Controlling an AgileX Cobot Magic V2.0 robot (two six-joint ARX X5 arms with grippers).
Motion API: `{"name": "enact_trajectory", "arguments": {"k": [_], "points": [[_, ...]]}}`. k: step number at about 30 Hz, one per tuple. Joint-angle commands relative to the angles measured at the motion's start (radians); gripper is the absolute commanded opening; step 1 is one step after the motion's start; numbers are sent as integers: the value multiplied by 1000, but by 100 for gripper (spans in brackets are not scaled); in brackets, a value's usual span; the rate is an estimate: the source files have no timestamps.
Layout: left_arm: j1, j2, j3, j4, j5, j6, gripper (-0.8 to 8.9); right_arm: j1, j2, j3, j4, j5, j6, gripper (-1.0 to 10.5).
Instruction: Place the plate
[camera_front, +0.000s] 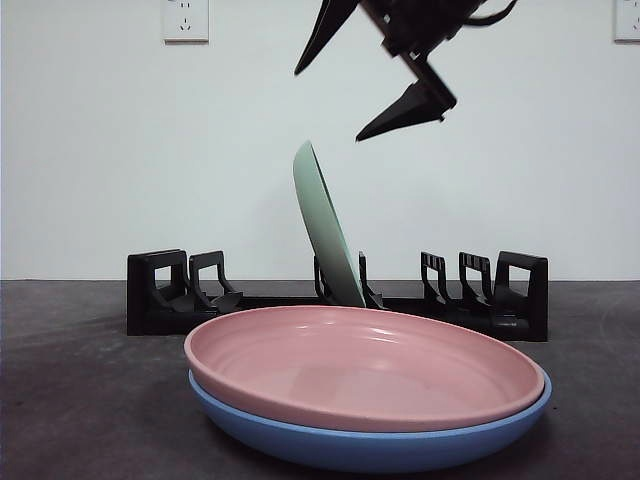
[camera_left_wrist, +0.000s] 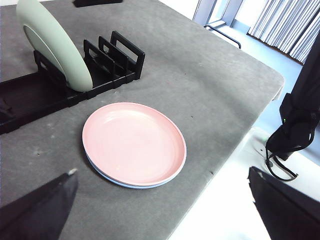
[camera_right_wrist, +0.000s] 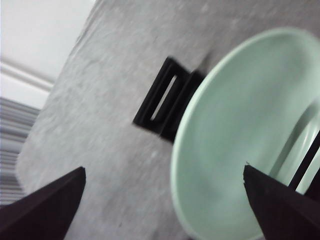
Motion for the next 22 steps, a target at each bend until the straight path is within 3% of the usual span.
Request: {"name": "enact_trajectory", "arguments": {"k": [1, 8, 22], "points": [[-8, 0, 23, 9, 0, -2, 530, 7, 56, 43, 9, 3, -10, 491], [-8, 0, 23, 9, 0, -2, 530, 35, 119, 50, 44, 2, -9, 455], [-8, 0, 23, 9, 0, -2, 530, 72, 142, 50, 93, 82, -7, 51]]}}
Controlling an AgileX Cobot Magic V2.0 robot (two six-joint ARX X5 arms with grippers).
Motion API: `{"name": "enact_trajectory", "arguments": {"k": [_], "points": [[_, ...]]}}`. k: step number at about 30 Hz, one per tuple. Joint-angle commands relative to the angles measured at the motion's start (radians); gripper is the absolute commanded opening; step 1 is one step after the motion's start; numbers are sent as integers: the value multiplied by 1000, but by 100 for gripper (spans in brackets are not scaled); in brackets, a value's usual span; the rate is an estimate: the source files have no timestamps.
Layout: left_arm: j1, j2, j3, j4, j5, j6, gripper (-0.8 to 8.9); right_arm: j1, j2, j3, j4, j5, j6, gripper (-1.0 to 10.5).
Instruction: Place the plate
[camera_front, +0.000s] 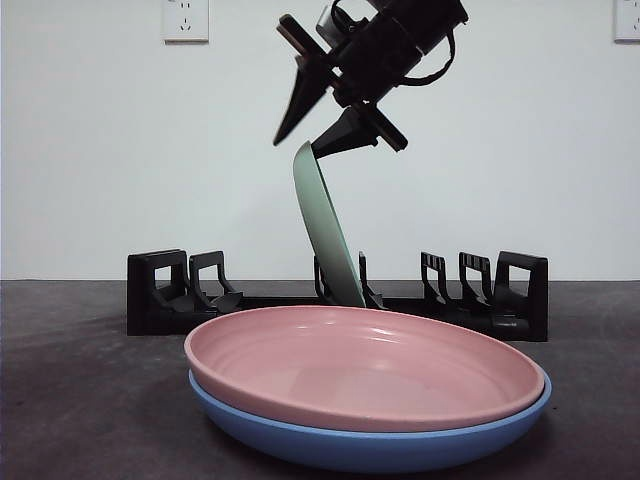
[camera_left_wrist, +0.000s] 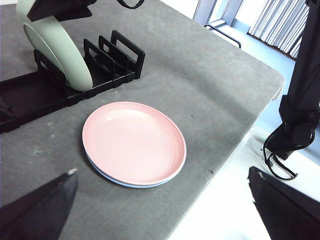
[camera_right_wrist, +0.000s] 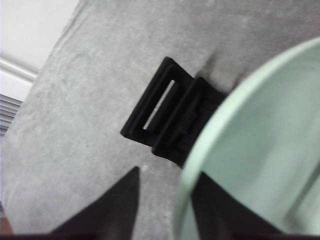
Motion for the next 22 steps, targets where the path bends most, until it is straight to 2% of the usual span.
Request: {"name": "enact_trajectory", "arguments": {"k": [1, 12, 22], "points": [[-8, 0, 23, 11, 1, -2, 530, 5, 21, 25, -8, 14, -8, 6], [-8, 0, 23, 11, 1, -2, 530, 3, -8, 39, -14, -4, 20, 6], [-8, 0, 23, 11, 1, -1, 530, 5, -176, 39, -90, -37, 11, 6]]}}
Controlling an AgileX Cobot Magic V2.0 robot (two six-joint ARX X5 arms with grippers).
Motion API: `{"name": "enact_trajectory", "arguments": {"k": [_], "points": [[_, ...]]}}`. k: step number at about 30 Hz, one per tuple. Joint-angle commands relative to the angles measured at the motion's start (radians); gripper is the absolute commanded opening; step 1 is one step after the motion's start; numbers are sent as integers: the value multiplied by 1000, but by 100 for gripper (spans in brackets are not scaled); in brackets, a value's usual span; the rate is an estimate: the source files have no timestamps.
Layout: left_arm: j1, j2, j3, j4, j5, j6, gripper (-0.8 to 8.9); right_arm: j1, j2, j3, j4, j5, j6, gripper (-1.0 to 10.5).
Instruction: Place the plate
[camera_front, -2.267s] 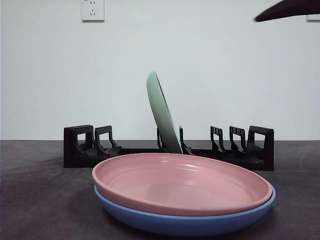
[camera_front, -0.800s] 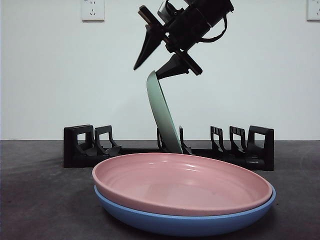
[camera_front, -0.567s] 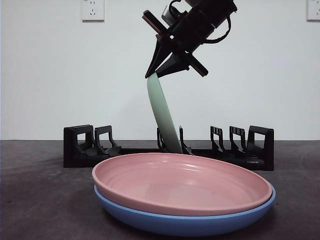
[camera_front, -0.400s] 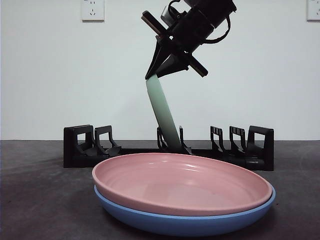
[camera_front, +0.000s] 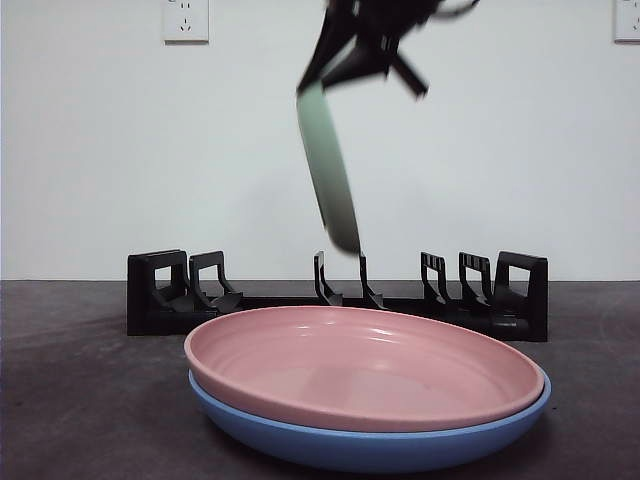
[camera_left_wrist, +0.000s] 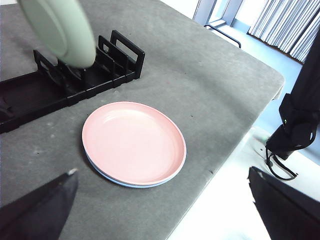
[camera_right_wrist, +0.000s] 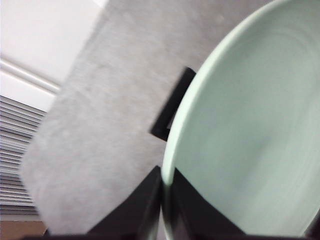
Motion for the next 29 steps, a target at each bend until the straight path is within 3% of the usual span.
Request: {"name": "enact_trajectory", "arguments": {"k": [1, 10, 16, 22, 29], "points": [[-8, 0, 23, 11, 1, -1, 530, 6, -37, 34, -16, -16, -13, 6], [-8, 0, 23, 11, 1, -1, 530, 33, -224, 30, -288, 17, -191, 6], [-8, 0, 23, 12, 1, 0, 530, 87, -343, 29, -423, 53, -247, 6], [-8, 0, 23, 14, 1, 0, 530, 208, -447, -16, -497, 193, -301, 6], [-8, 0, 23, 14, 1, -1, 530, 398, -576, -241, -460, 296, -313, 6]]}}
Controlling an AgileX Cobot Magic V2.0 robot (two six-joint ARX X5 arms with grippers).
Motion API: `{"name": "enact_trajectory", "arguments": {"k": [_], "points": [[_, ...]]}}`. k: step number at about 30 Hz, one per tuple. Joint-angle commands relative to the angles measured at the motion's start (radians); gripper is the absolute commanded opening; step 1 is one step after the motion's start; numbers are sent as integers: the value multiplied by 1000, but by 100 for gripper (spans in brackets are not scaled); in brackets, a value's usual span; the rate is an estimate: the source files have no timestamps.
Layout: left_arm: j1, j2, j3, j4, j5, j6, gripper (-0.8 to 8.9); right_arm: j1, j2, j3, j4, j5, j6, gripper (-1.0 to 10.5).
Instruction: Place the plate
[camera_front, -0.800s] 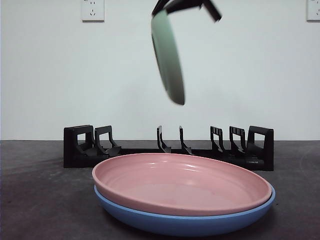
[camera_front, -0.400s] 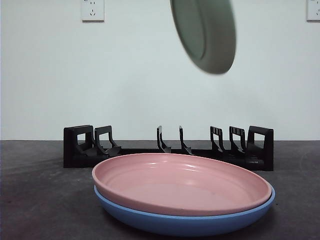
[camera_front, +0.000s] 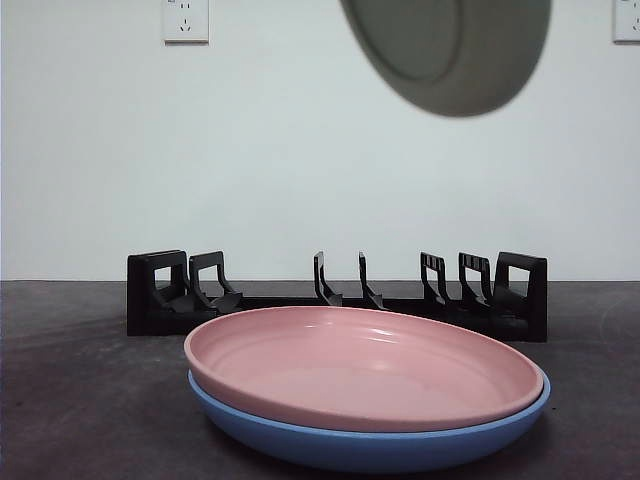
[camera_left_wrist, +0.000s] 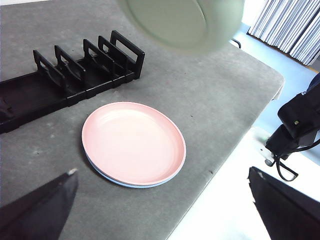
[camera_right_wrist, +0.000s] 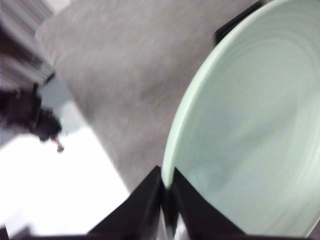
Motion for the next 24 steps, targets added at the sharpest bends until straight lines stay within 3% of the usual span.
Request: {"name": "enact_trajectory", "arguments": {"k": [1, 13, 19, 24], "points": [[-8, 0, 23, 14, 1, -1, 530, 83, -29, -88, 32, 70, -11, 6], [-8, 0, 23, 13, 0, -1, 530, 378, 11, -405, 177, 468, 106, 6], [-8, 0, 23, 17, 0, -1, 530, 451, 152, -420, 214, 575, 118, 6], [-8, 0, 23, 17, 0, -1, 530, 457, 282, -420, 246, 599, 140, 6]]}}
